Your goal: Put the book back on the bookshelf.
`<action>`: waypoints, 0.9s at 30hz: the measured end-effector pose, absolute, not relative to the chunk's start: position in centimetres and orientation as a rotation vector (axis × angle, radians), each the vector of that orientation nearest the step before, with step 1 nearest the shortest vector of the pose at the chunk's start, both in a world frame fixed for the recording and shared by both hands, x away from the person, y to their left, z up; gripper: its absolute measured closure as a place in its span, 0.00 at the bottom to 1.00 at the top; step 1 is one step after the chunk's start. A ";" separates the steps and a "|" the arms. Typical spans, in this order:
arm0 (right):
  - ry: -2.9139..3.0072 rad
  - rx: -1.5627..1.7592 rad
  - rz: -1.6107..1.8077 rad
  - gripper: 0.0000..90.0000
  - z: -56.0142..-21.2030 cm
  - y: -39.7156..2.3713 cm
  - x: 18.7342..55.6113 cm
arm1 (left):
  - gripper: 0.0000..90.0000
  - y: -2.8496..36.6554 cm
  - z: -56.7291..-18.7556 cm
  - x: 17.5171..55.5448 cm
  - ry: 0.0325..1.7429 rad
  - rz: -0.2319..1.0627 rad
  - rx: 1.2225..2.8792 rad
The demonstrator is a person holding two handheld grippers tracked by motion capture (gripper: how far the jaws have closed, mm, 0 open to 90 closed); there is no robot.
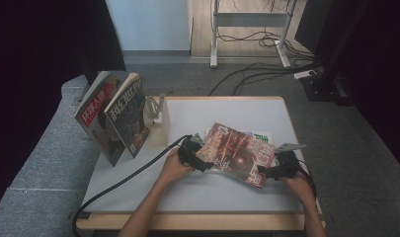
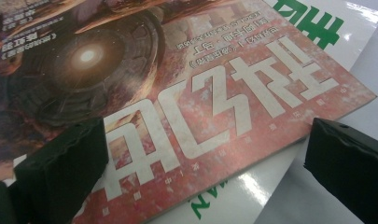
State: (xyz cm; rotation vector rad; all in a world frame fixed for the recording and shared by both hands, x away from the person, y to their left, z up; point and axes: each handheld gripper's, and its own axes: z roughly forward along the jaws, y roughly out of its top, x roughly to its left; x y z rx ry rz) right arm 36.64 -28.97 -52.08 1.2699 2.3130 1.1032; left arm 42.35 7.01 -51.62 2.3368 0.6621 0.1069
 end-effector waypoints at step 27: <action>2.316 1.226 1.053 0.00 -51.7 -28.2 40.0 | 0.00 8.0 -51.4 38.8 0.698 0.000 2.293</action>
